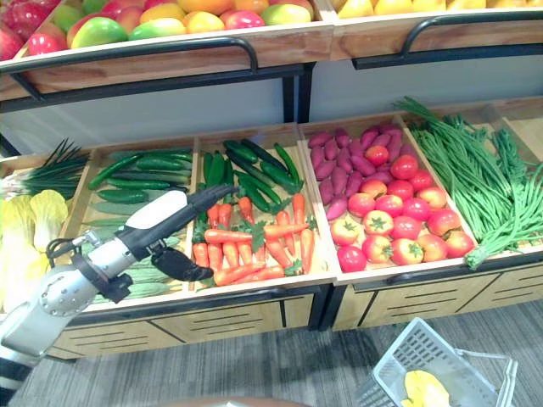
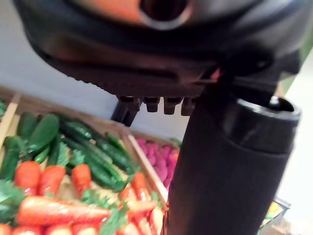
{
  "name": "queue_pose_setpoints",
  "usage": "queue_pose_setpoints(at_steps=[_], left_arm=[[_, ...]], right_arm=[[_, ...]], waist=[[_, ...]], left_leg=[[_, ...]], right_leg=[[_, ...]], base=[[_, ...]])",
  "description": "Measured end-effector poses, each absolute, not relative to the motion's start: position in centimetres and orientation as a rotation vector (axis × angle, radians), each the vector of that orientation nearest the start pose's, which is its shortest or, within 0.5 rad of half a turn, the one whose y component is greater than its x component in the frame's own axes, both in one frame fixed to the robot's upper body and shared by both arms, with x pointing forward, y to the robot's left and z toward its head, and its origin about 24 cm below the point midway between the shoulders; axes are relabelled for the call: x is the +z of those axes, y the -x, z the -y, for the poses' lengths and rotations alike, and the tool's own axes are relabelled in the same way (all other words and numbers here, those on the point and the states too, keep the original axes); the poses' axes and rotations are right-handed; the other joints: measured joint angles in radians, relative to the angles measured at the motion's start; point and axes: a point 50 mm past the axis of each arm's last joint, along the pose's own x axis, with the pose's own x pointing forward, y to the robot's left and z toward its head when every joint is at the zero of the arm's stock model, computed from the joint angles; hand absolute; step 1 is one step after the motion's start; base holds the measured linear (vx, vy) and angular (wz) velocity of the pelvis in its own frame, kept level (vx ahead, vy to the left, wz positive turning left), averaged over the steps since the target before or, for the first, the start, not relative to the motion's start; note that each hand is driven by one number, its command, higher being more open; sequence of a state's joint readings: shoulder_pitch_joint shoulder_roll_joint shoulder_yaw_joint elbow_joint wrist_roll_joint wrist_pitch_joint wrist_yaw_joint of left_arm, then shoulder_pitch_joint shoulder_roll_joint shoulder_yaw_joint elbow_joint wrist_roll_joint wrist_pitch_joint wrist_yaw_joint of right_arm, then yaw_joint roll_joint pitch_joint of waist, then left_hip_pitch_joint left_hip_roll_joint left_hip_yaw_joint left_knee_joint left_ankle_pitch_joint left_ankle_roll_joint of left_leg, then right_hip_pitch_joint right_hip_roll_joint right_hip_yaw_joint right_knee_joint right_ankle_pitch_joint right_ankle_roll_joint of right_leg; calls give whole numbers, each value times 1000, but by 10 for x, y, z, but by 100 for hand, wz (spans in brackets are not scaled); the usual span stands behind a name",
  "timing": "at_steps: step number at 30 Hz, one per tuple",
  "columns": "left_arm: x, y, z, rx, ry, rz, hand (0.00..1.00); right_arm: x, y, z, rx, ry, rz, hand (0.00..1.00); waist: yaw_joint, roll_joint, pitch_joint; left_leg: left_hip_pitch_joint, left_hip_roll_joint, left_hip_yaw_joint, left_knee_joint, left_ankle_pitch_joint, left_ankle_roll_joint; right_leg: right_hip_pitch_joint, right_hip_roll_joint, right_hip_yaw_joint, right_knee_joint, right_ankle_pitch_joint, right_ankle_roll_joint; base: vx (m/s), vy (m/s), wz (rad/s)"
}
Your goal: Pick vegetable in the basket
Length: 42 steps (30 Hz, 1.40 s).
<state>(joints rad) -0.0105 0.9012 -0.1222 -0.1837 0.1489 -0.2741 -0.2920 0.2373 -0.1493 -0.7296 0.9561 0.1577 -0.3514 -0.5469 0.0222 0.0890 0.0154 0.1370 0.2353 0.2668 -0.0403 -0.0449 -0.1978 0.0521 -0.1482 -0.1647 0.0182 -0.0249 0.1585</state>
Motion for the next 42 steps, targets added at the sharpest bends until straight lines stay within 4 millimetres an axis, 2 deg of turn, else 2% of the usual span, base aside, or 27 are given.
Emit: queue_pose_setpoints(at_steps=[4, 8, 11, 16, 20, 29, 34, 42], left_arm=[[111, -253, -232, -569, -1068, 115, 100], [96, -264, -256, -456, -1122, 15, 100], [82, -265, -262, -388, -1137, -18, 100], [68, -266, -259, -284, -1102, -2, 100], [66, -271, -251, -233, -1116, 44, 100], [68, -281, -238, -200, -1090, 92, 100], [70, -289, -237, -199, -1119, 91, 100], [64, -299, -246, -172, -1159, 9, 100]], right_arm=[[-108, -2, 329, -1452, 69, -737, 0], [-108, -1, 329, -1453, 71, -740, 0], [-108, -2, 329, -1448, 70, -740, 0], [-108, -6, 327, -1424, 73, -734, 0], [-111, -13, 319, -1391, 63, -732, 0], [-113, -20, 313, -1339, 71, -736, 0], [-111, -26, 313, -1321, 76, -710, 0], [-110, -29, 314, -1318, 74, -697, 0]], waist=[[2, 0, -2], [0, -2, -1], [1, -6, 0], [0, -23, 7], [1, -45, 19], [0, -50, 21], [-18, -60, 29], [-30, -66, 53]], left_leg=[[-3, -4, 2, -2, 0, 0], [-5, -4, 8, -2, 0, 0], [-6, -4, 18, -2, 0, 0], [-13, -4, 27, 0, 0, 0], [-15, -4, 28, 5, 0, 0], [-20, -4, 49, 8, 0, 0], [-22, -5, 59, 10, 0, 0], [-36, -5, 87, 18, -1, -1]], right_leg=[[-1, -5, 3, 0, 1, 2], [-6, -3, 9, 0, 1, 2], [-17, -3, 20, 4, 2, 1], [-38, -3, 31, 20, 2, 0], [-41, -4, 36, 25, 2, 0], [-66, -3, 58, 33, 4, -3], [-76, -2, 69, 35, 6, -5], [-113, -3, 100, 49, 10, -8]], base=[[-9, 3, 0], [-26, 4, -4], [-5, 8, -8], [-8, 6, -6], [-4, 2, -1], [-14, 3, -7], [-8, 1, -7], [-6, 3, -11]])
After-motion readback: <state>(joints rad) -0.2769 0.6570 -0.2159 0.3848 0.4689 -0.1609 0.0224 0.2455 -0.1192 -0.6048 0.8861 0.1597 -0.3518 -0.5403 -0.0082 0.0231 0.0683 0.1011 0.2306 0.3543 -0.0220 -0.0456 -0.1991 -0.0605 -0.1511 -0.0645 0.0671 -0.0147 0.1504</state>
